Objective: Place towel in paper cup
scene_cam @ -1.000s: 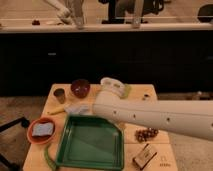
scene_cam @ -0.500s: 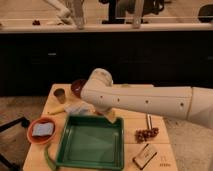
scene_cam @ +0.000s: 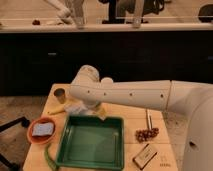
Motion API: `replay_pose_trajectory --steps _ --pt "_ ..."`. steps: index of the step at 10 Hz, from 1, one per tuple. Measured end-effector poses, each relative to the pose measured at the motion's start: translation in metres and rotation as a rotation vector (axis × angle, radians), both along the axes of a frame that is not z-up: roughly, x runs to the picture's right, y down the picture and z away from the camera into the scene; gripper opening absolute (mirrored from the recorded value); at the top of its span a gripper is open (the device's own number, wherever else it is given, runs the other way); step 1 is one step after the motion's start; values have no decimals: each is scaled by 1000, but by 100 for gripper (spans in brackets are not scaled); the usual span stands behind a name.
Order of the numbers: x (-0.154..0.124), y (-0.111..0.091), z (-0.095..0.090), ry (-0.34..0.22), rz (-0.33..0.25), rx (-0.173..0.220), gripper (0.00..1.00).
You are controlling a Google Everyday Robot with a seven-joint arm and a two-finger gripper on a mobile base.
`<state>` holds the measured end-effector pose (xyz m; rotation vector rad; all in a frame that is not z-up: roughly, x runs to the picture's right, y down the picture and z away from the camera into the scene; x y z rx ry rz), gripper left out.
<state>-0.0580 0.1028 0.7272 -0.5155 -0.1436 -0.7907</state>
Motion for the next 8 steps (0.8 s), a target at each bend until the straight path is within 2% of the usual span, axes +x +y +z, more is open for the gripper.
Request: replay_pose_trajectory --steps 3,8 --pt "-20 -4 4 -24 -18 -10 80" --pt "-21 -4 4 -25 -19 -11 80"
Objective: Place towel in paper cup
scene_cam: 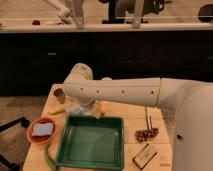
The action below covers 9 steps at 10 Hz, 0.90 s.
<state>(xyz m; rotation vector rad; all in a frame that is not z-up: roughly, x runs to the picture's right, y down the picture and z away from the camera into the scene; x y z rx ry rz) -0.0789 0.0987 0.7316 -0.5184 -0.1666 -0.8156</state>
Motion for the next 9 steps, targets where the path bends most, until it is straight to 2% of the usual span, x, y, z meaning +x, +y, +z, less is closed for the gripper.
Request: replay_pose_trajectory --steps 3,5,9 --pt "3 4 0 7 6 -2 80" --pt "2 9 9 1 33 -11 80" --pt "-30 -10 26 -23 33 -21 80"
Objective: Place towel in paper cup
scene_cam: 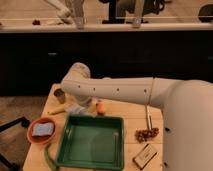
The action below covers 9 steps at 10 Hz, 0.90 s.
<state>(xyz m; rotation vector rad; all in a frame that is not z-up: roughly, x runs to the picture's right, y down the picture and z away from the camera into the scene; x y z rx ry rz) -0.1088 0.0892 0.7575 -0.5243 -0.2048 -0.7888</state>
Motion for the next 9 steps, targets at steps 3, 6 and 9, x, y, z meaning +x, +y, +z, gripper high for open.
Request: replay_pose_trajectory --steps 3,6,9 --pt "-24 -20 18 -1 23 -13 80" --pt "-42 -27 39 35 77 -40 80" --pt "-51 -20 59 131 147 -88 80"
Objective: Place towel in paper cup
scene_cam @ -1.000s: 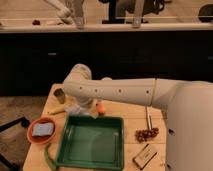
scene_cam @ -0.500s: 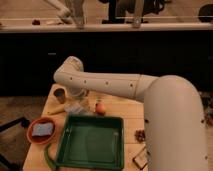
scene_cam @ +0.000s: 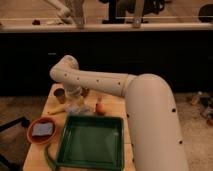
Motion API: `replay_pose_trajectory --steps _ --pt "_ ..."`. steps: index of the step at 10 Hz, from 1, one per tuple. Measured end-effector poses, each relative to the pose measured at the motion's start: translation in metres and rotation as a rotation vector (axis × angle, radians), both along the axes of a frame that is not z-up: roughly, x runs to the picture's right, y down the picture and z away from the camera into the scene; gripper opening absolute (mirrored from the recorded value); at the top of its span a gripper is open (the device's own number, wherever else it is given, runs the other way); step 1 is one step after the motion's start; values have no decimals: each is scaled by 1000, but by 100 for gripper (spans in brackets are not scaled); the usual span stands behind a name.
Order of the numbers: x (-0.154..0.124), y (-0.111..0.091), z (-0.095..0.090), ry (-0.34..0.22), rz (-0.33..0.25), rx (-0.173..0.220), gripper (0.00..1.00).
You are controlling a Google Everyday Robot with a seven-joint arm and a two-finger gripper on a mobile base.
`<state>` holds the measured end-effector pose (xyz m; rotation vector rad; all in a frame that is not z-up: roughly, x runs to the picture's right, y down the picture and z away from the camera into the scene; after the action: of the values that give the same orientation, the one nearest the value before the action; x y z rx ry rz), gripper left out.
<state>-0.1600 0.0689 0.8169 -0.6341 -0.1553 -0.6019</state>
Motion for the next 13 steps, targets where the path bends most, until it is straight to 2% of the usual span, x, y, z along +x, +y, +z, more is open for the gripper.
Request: replay_pose_trajectory --steps 1,2,5,8,10,13 --pt "-4 5 5 33 16 -15 80" --pt "-12 12 12 61 6 -26 80" --pt "-25 18 19 86 -21 -32 80" --pt "-21 17 25 79 -36 -29 80" --pt "-8 15 30 81 -17 -31 80" --pt "10 18 45 68 32 -54 80"
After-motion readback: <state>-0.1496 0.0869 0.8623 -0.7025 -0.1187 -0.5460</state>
